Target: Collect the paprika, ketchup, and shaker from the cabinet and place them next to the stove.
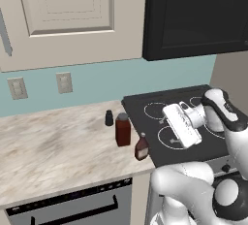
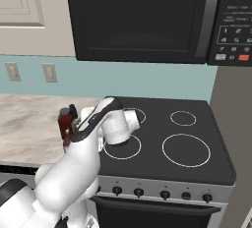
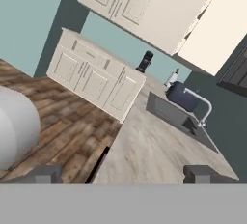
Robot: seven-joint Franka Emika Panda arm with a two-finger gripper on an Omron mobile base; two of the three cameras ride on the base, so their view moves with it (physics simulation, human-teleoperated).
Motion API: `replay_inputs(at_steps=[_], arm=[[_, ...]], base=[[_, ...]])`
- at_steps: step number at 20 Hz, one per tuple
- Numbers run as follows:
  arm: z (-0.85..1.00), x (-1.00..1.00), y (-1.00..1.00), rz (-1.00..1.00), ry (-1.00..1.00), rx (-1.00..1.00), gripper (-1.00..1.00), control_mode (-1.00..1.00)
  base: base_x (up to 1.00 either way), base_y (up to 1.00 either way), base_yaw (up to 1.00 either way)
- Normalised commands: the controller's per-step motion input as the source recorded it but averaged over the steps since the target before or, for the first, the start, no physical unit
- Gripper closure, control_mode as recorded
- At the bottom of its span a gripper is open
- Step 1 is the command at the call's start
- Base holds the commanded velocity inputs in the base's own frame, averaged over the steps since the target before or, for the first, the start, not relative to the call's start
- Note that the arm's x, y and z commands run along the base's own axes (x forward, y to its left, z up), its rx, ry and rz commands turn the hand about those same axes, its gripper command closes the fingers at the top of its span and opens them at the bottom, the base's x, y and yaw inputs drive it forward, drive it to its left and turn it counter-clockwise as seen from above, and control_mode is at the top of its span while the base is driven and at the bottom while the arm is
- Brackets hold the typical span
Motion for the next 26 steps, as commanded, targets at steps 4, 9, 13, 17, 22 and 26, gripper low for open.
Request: replay_inputs(at_steps=[4, 9, 13, 17, 22, 26], arm=[[0.32, -0.66, 0.00, -0.05, -0.05, 0.01, -1.00, -1.00], [0.35, -0.67, 0.00, -0.04, -0.05, 0.00, -1.00, -1.00], [0.48, -0.57, 0.09, -0.01, -0.08, 0.00, -1.00, -1.00], [0.58, -0.48, 0.16, 0.00, -0.09, 0.00, -1.00, -1.00], [0.51, -0.30, 0.24, 0.00, -0.10, -0.04, -1.00, -1.00], [0.37, -0.11, 0.30, 0.00, -0.09, -0.08, -1.00, -1.00]], base=[[0.00, 0.00, 0.00], [0.00, 0.00, 0.00], [0.00, 0.00, 0.00], [0.00, 0.00, 0.00], [0.00, 0.00, 0.00], [0.00, 0.00, 0.00]])
